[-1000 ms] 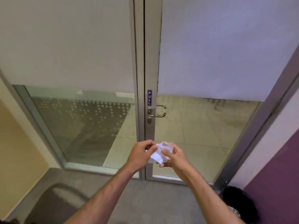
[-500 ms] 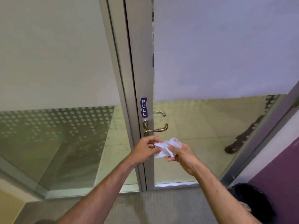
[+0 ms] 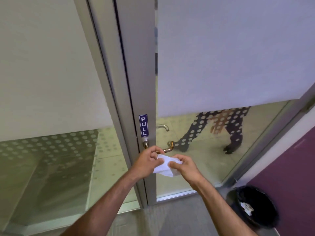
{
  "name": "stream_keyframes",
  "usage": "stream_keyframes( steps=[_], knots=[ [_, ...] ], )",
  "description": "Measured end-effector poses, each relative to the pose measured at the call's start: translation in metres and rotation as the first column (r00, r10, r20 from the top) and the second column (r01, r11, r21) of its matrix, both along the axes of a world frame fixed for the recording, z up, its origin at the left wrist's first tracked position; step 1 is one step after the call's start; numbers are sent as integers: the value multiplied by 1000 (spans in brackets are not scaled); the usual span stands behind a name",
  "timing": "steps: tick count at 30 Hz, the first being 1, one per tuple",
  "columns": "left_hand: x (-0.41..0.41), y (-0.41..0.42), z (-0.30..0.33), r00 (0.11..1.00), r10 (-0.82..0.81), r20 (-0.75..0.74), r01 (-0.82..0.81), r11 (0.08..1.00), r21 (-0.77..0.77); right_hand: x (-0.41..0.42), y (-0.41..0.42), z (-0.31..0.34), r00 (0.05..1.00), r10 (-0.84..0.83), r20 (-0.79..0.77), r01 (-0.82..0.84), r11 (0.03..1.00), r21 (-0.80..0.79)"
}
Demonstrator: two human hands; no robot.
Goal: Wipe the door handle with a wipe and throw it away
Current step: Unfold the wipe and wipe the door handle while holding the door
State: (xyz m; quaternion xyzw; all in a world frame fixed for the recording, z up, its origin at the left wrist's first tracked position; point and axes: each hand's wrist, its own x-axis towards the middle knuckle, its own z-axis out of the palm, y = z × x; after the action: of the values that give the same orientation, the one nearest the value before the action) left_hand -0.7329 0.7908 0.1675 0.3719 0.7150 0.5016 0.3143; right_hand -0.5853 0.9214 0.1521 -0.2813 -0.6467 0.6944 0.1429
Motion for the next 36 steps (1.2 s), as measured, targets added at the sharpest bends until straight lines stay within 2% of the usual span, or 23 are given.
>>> stream_keyframes(
  steps=[2, 3, 5, 6, 8, 10, 12, 15, 18, 21, 23, 26, 30, 36],
  knots=[
    [-7, 2, 0, 999, -18, -28, 18, 1000, -7, -2, 8, 0, 1000, -12, 24, 12, 999, -32],
    [-11, 3, 2, 996, -18, -88, 18, 1000, -2, -3, 13, 0, 999, -37, 39, 38, 999, -31],
    [-18, 3, 13, 944, -28, -330, 40, 999, 29, -4, 24, 1, 987, -153, 56, 152, 988, 25],
    [-23, 3, 21, 867, -31, -498, 67, 996, 55, -6, 32, 1, 972, -229, 51, 224, 971, 88],
    [-37, 7, 36, 606, -53, -794, 176, 982, 68, -11, 46, 4, 941, -337, 10, 327, 918, 226],
    [-56, 18, 59, 331, -113, -937, 290, 957, -13, -21, 59, 9, 932, -363, -12, 338, 855, 394],
    [-72, 29, 81, 101, -174, -979, 350, 928, -129, -35, 68, 11, 944, -330, -25, 286, 775, 563],
    [-93, 45, 106, -176, -250, -952, 332, 895, -297, -57, 76, 9, 964, -263, -34, 208, 671, 711],
    [-113, 58, 120, -399, -301, -866, 244, 876, -417, -75, 77, 3, 978, -206, 8, 116, 578, 808],
    [-126, 64, 122, -575, -263, -775, 180, 883, -434, -78, 78, -7, 993, -112, 41, 17, 470, 883],
    [-129, 65, 117, -647, -238, -724, 157, 888, -433, -74, 78, -16, 991, -54, 120, -83, 449, 889],
    [-130, 66, 112, -697, -221, -682, 119, 903, -413, -67, 79, -30, 987, -2, 160, -139, 478, 867],
    [-127, 69, 110, -709, -230, -667, 97, 904, -416, -65, 81, -32, 962, 37, 270, -253, 490, 834],
    [-127, 70, 110, -665, -282, -691, 94, 887, -452, -61, 93, -18, 896, 85, 435, -420, 479, 771]
  ],
)
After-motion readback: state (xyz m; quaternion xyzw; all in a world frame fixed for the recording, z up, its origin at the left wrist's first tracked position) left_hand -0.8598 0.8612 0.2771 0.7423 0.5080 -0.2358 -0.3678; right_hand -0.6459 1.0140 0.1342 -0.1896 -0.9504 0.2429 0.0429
